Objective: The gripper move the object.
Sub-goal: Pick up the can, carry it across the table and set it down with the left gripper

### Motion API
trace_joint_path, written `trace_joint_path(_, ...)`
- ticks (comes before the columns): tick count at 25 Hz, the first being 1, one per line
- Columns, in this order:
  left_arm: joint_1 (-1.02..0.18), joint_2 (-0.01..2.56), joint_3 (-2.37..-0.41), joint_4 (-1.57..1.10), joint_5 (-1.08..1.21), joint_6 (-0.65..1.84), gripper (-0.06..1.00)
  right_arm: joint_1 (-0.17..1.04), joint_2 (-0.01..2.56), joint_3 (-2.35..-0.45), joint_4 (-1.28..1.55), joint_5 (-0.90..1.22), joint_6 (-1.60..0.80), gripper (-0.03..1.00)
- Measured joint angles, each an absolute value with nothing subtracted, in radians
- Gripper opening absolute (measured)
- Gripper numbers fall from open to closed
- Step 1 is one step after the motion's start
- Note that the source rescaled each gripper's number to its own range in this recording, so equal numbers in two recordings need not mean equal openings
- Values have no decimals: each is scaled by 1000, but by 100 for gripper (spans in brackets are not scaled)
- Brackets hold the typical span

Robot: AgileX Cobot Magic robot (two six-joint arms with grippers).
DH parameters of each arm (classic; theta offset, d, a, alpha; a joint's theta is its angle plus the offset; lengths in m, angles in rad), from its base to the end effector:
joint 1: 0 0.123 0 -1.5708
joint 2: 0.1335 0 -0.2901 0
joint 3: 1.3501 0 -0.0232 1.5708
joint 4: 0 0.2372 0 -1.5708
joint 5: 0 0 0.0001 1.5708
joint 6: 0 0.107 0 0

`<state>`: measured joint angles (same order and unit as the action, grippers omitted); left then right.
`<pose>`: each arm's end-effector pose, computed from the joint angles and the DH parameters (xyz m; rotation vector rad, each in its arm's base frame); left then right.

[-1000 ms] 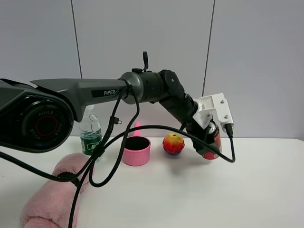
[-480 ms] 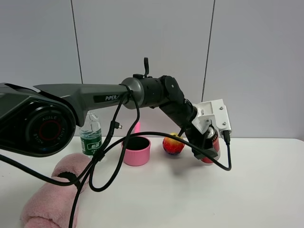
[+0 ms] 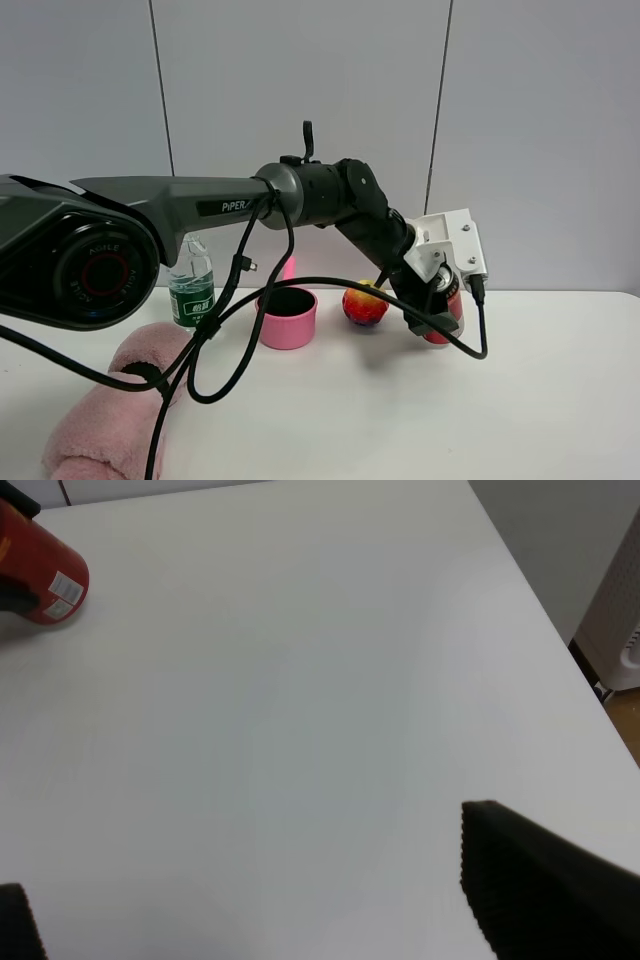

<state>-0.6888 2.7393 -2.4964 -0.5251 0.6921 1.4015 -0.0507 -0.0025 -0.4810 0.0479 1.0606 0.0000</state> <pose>0.4335 -0.4013 0.1150 1.8148 1.4282 -0.2336 -0.0060 0.0048 0.2582 0.0505 2.0592 0.0262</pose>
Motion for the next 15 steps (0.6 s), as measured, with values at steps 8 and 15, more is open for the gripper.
trace_joint_path(8,-689,2739,-2496,-525,690,1401,15,-51,-2,-481,48,1061,0,100)
trace_joint_path(15,-689,2739,-2508,-534,663,1401,34,-51,-2,-481,48,1061,0,100)
